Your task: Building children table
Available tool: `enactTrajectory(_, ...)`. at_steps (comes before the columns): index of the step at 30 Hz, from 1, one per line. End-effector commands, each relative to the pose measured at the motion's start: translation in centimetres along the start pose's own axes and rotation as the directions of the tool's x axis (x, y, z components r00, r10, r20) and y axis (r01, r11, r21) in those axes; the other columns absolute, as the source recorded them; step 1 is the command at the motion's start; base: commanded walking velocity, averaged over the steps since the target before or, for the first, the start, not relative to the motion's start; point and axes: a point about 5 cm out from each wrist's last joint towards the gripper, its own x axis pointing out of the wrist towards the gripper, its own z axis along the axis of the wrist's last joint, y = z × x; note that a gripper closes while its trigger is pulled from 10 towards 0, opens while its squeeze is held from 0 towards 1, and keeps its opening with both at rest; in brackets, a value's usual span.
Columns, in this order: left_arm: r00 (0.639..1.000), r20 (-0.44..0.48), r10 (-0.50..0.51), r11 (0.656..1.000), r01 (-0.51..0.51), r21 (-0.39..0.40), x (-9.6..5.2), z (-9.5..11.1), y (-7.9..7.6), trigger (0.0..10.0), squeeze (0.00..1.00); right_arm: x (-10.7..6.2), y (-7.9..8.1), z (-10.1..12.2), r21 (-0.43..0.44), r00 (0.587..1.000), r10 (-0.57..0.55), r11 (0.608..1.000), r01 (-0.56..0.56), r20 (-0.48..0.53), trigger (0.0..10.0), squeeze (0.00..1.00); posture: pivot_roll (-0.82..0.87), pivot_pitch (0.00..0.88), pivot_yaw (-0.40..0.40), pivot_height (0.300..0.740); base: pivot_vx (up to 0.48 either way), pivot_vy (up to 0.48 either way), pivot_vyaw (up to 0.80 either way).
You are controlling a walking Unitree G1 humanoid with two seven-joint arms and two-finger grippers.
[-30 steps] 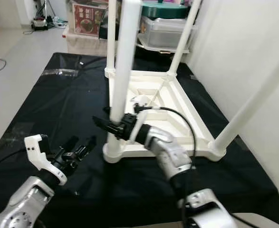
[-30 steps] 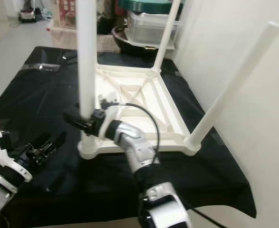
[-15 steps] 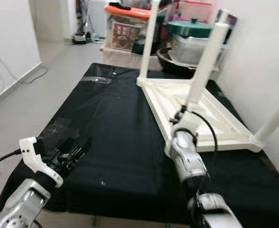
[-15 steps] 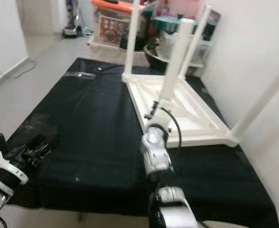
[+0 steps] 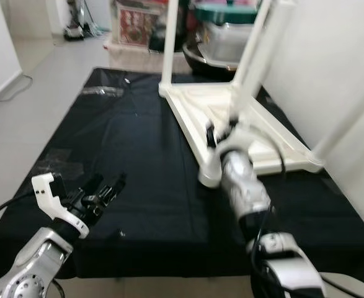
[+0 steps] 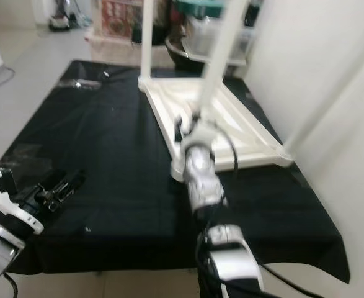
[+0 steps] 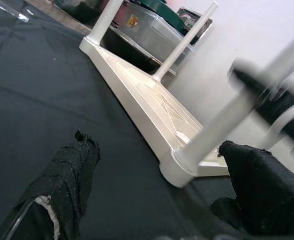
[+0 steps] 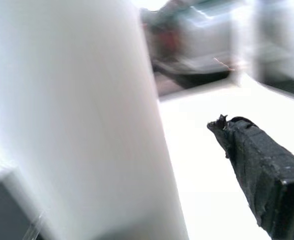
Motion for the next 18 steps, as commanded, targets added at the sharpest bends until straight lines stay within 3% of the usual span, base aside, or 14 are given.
enactTrajectory(1,1.000,0.005,-0.010,1.000,0.010,-0.009,-0.1,0.1,-0.1,10.0,0.00,0.0,1.4,1.1,0.027,0.971,0.232,0.972,-0.233,0.057,10.0,0.00,0.17,0.000,-0.149,0.740,0.000,0.000,0.00)
enactTrajectory(3,1.000,0.005,-0.009,1.000,0.009,-0.009,-0.1,0.1,-0.1,10.0,0.00,-0.2,2.2,1.3,0.026,0.938,0.341,0.939,-0.343,0.063,10.0,0.00,0.17,0.000,-0.150,0.740,0.000,0.000,0.00)
enactTrajectory(5,1.000,-0.001,-0.010,1.000,0.010,-0.007,-0.1,0.1,0.0,10.0,0.00,-2.2,4.6,0.1,0.080,0.780,0.626,0.776,-0.626,0.024,10.0,0.00,0.18,0.000,-0.149,0.740,0.000,0.000,0.00)
enactTrajectory(6,1.000,-0.001,-0.010,1.000,0.010,-0.007,-0.1,0.1,0.0,10.0,0.00,-2.2,4.6,0.1,0.080,0.780,0.626,0.776,-0.626,0.024,10.0,0.00,0.18,0.000,-0.149,0.740,0.000,0.000,0.00)
enactTrajectory(7,1.000,-0.005,-0.011,1.000,0.011,-0.007,-0.1,0.0,0.0,10.0,0.00,-3.9,5.8,-1.1,0.108,0.663,0.749,0.659,-0.744,-0.002,10.0,0.00,0.18,0.000,-0.153,0.740,0.000,0.000,0.00)
enactTrajectory(9,1.000,-0.005,-0.011,1.000,0.011,-0.007,-0.1,0.0,0.0,10.0,0.00,-3.9,5.8,-1.1,0.108,0.663,0.749,0.659,-0.744,-0.002,10.0,0.00,0.18,0.000,-0.153,0.740,0.000,0.000,0.00)
enactTrajectory(10,1.000,-0.007,-0.011,1.000,0.010,-0.008,-0.1,0.0,0.0,10.0,0.00,-5.5,7.1,-2.6,0.128,0.578,0.815,0.577,-0.807,-0.030,7.6,0.00,0.18,0.000,-0.153,0.740,0.000,0.000,0.00)
enactTrajectory(11,1.000,-0.007,-0.011,1.000,0.010,-0.008,-0.1,0.0,0.0,10.0,0.00,-5.5,7.1,-2.6,0.128,0.578,0.815,0.577,-0.807,-0.030,7.6,0.00,0.18,0.000,-0.153,0.740,0.000,0.000,0.00)
enactTrajectory(12,1.000,-0.006,-0.008,1.000,0.008,-0.007,-0.1,0.0,0.0,10.0,0.00,-6.2,8.1,-4.1,0.152,0.571,0.819,0.571,-0.807,-0.049,4.2,0.00,0.20,0.000,-0.156,0.740,0.000,0.000,0.00)
enactTrajectory(14,1.000,-0.006,-0.008,1.000,0.008,-0.007,-0.1,0.0,0.0,10.0,0.00,-6.2,8.1,-4.1,0.152,0.571,0.819,0.571,-0.807,-0.049,4.2,0.00,0.20,0.000,-0.156,0.740,0.000,0.000,0.00)
enactTrajectory(15,1.000,-0.005,-0.004,1.000,0.004,-0.006,-0.2,0.0,0.0,10.0,0.00,-6.3,8.6,-5.6,0.125,0.627,0.773,0.634,-0.763,-0.095,0.0,0.00,0.20,0.000,-0.156,0.740,0.000,0.000,0.00)
enactTrajectory(16,1.000,-0.005,-0.004,1.000,0.004,-0.006,-0.2,0.0,0.0,10.0,0.00,-6.3,8.6,-5.6,0.125,0.627,0.773,0.634,-0.763,-0.095,0.0,0.00,0.20,0.000,-0.156,0.740,0.000,0.000,0.00)
enactTrajectory(17,1.000,-0.004,-0.002,1.000,0.002,-0.006,-0.3,0.1,0.0,10.0,0.00,-4.8,7.2,-7.8,0.069,0.819,0.518,0.852,-0.519,-0.246,0.0,0.00,0.19,0.000,-0.154,0.740,0.000,0.000,0.00)
enactTrajectory(18,1.000,-0.004,-0.002,1.000,0.002,-0.006,-0.3,0.1,0.0,10.0,0.00,-4.8,7.2,-7.8,0.069,0.819,0.518,0.852,-0.519,-0.246,0.0,0.00,0.19,0.000,-0.154,0.740,0.000,0.000,0.00)
